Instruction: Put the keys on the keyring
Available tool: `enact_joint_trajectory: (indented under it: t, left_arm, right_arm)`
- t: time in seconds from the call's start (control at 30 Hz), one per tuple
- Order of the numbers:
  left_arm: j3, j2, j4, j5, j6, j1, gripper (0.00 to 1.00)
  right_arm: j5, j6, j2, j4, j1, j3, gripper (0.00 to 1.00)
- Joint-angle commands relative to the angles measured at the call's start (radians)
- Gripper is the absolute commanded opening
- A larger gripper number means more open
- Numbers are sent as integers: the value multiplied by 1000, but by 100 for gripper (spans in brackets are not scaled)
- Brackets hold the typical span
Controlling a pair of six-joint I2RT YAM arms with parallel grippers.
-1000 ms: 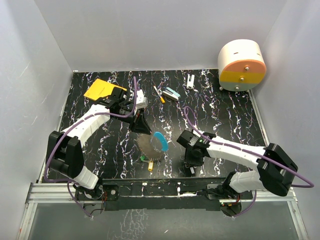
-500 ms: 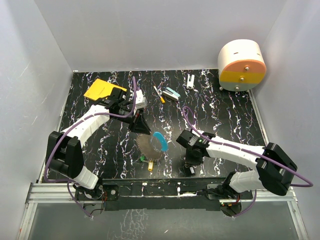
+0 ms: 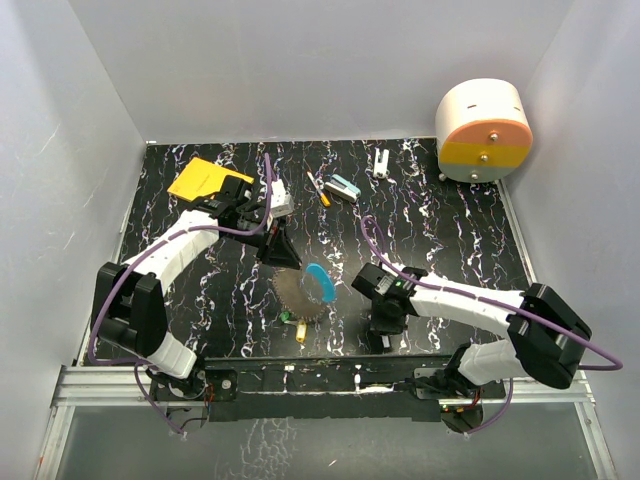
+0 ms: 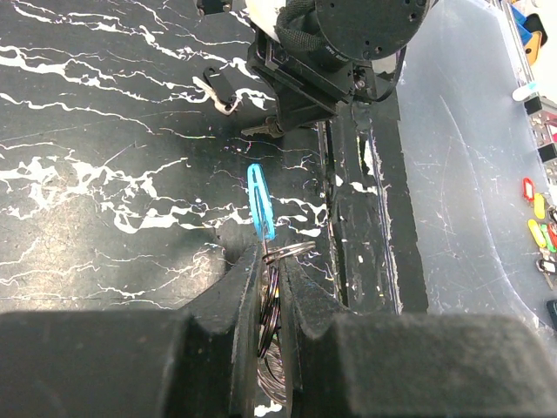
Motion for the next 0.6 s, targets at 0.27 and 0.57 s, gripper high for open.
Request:
enact_joint_trajectory:
  t: [0.27,0.57]
  left_arm:
    - [-11,-57,6,66,-23,10,0]
    - [-9,-56,8,67,-26,10,0]
  right_arm:
    - [25,18,-26,20,6,3,13]
    - [192,59,-91,-39,7,90,34]
